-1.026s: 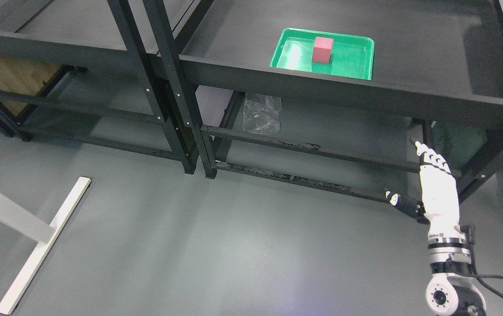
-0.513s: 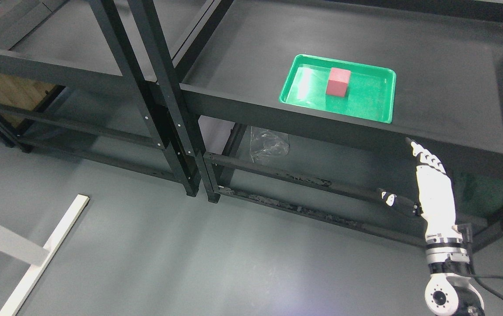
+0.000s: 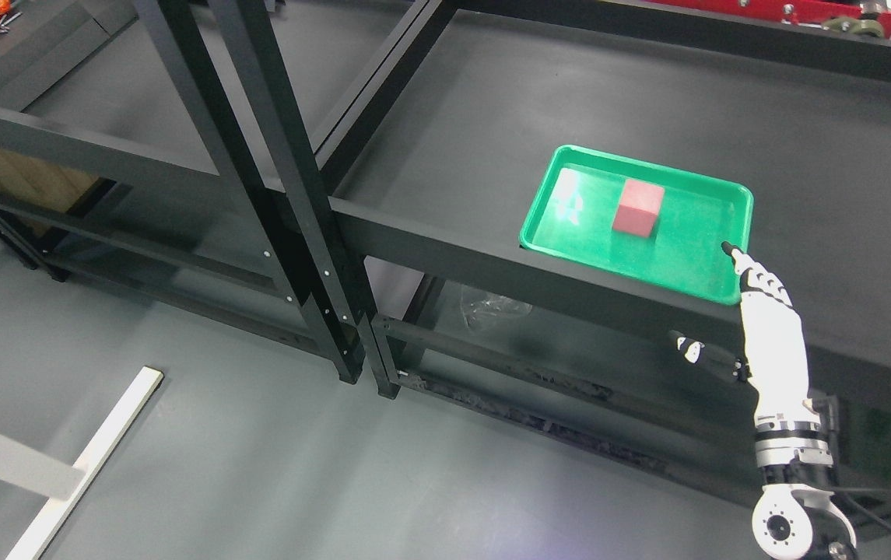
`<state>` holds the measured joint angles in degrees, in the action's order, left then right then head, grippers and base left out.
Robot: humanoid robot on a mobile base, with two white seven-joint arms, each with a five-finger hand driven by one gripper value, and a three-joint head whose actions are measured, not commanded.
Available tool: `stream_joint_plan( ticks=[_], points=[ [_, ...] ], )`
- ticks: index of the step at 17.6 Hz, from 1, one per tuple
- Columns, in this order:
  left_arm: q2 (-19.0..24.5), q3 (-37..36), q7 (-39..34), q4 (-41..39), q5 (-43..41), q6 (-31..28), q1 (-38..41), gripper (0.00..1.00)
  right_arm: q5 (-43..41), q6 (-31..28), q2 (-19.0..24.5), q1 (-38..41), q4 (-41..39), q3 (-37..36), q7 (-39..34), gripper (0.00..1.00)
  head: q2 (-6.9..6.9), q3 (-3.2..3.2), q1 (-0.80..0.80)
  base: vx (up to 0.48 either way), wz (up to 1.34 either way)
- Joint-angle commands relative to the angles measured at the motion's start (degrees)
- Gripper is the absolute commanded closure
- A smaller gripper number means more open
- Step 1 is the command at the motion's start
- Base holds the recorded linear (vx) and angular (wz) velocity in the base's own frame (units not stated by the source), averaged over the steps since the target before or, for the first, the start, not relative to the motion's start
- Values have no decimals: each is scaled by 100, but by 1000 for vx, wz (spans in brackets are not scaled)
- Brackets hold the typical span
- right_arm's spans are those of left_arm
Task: Pick pink block from left shelf to tray
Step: 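Approach the green tray and move the right hand toward the pink block, then close the right hand around the pink block in the green tray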
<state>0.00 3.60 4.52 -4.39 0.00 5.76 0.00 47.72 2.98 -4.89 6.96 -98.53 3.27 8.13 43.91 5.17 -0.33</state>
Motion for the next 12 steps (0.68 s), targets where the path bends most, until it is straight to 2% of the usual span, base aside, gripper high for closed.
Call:
stream_joint_plan(
  ticks=[1, 5, 9, 12],
  points=[
    [100, 0, 5, 0, -9, 5, 53, 0, -17, 1, 32, -2, 1, -20, 4, 1, 0, 0, 0, 241, 65],
    [100, 0, 5, 0, -9, 5, 53, 0, -8, -34, 23, -2, 9, 24, -171, 1, 0, 0, 0, 271, 41],
    [100, 0, 5, 0, -9, 5, 53, 0, -8, -52, 6, -2, 44, 24, -846, 1, 0, 0, 0, 256, 39],
    [100, 0, 5, 0, -9, 5, 53, 0, 1, -52, -29, 7, 97, 16, -1032, 1, 0, 0, 0, 233, 66]
  ],
)
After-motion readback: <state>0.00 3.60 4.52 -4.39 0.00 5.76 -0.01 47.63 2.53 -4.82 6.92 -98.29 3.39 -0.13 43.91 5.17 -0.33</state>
